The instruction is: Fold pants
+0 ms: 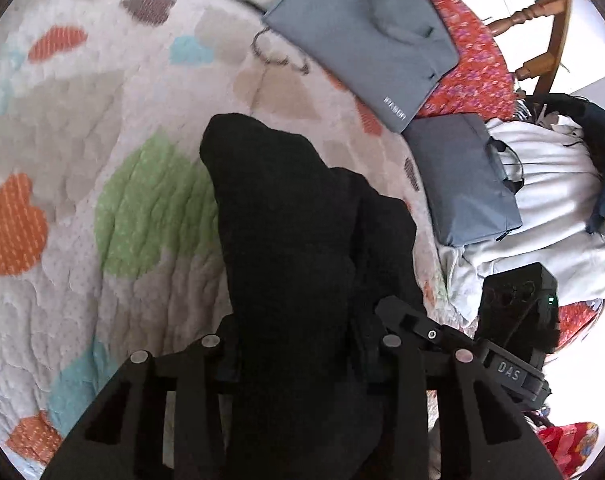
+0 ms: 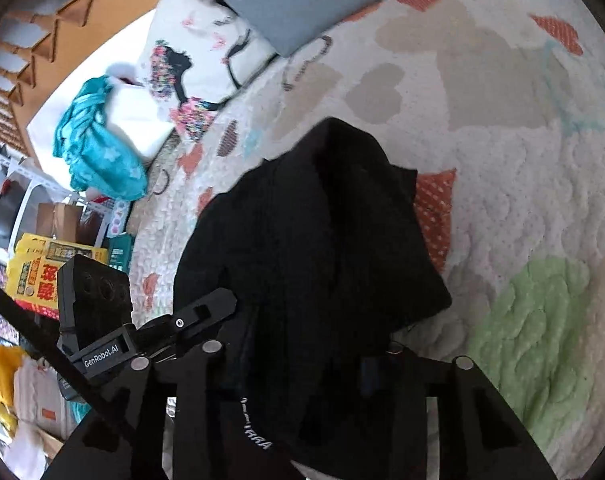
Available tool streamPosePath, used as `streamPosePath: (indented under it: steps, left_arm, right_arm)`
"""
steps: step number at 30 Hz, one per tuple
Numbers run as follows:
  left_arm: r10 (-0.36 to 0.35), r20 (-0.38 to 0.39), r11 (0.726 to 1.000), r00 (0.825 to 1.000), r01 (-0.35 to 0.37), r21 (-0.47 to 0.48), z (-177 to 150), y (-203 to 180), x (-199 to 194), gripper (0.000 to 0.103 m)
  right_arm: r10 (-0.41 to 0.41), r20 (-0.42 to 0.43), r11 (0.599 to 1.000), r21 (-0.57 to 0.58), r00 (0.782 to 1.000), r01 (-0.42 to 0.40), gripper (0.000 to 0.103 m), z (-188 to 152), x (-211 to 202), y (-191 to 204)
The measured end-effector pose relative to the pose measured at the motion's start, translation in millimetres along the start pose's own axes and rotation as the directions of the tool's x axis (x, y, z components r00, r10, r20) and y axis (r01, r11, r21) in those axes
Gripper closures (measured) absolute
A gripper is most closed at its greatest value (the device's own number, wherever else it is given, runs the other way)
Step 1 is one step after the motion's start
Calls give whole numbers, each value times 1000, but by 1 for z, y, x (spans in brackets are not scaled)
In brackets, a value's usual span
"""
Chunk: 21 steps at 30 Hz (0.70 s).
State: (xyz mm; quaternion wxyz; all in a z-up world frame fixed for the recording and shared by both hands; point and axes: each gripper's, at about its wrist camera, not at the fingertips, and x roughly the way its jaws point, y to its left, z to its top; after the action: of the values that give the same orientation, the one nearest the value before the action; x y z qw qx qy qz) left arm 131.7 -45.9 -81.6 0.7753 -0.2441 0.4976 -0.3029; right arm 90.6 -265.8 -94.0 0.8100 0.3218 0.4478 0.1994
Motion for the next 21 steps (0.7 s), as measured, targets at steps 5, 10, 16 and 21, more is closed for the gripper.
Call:
streamPosePath:
  steps: [5, 10, 16, 21]
  left_arm:
    - [0, 36, 999, 999, -2, 38, 36, -20, -4, 65]
    - [71, 43, 994, 997, -74, 78, 83, -26, 21, 64]
    - [185, -19, 983, 983, -185, -11, 108, 22, 72, 48]
    - [160, -7, 987, 987, -160, 0, 103, 22, 41, 48]
  right_arm:
    - [-9, 57, 998, -60, 998, 13, 62, 28, -14, 20]
    - [-42, 102, 996, -72, 994, 50, 62, 68, -13, 20]
    - [-183, 31, 983, 20, 983, 182, 59, 91, 35, -35]
    - [-127, 57, 989, 79, 990, 122, 54, 87, 22, -53]
